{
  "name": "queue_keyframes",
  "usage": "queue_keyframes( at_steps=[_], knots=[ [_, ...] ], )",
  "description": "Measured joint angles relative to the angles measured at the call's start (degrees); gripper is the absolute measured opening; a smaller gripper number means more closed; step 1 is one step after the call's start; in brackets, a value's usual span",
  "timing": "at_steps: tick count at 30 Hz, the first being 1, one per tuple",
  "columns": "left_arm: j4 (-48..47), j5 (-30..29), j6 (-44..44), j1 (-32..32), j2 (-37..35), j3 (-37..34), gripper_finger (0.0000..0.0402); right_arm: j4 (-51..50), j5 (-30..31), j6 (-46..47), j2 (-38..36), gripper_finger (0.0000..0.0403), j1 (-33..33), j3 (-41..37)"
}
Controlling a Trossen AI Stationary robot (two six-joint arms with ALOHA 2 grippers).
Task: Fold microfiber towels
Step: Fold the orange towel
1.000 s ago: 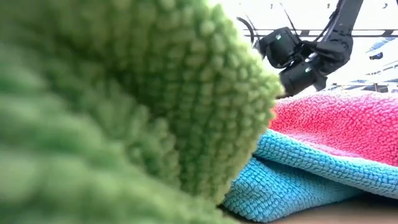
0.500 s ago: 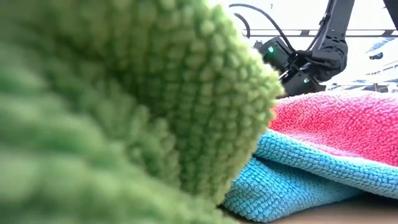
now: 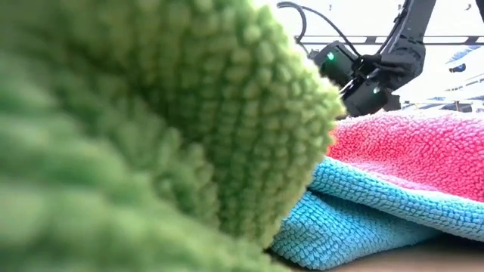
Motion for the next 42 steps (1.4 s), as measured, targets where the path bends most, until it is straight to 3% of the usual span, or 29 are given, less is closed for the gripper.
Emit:
queue_keyframes(
  at_steps=[5,10,15,21,27,36,42],
  knots=[
    [-0.85,-0.02,-0.01,-0.07,0.00,0.00,0.0034,-4.79,1.68,-0.70,-5.88,0.0137,-0.38,-0.04],
    [-0.74,-0.02,0.60,-0.40,-0.02,0.00,0.0031,-3.25,3.66,-0.72,-10.00,0.0137,-0.69,-0.01],
    [-0.74,-0.02,1.20,-0.48,-0.02,0.00,0.0039,0.97,1.22,-0.54,-7.33,0.0137,-0.65,0.07],
    [-0.78,-0.02,4.07,-0.72,-0.02,0.00,0.0040,1.02,2.95,0.06,-3.47,0.0137,-2.48,0.06],
    [-0.84,-0.01,5.73,-1.09,-0.02,0.00,0.0030,-1.31,4.96,0.55,-4.39,0.0137,-3.78,0.09],
    [1.97,-0.02,11.58,-0.98,-0.04,0.00,0.0057,-1.22,3.81,0.00,-2.09,0.0137,-4.04,0.07],
    [4.04,-0.04,14.48,-0.94,-0.04,0.00,0.0053,-0.05,3.81,1.69,1.58,0.0137,-3.97,0.25]
  ],
)
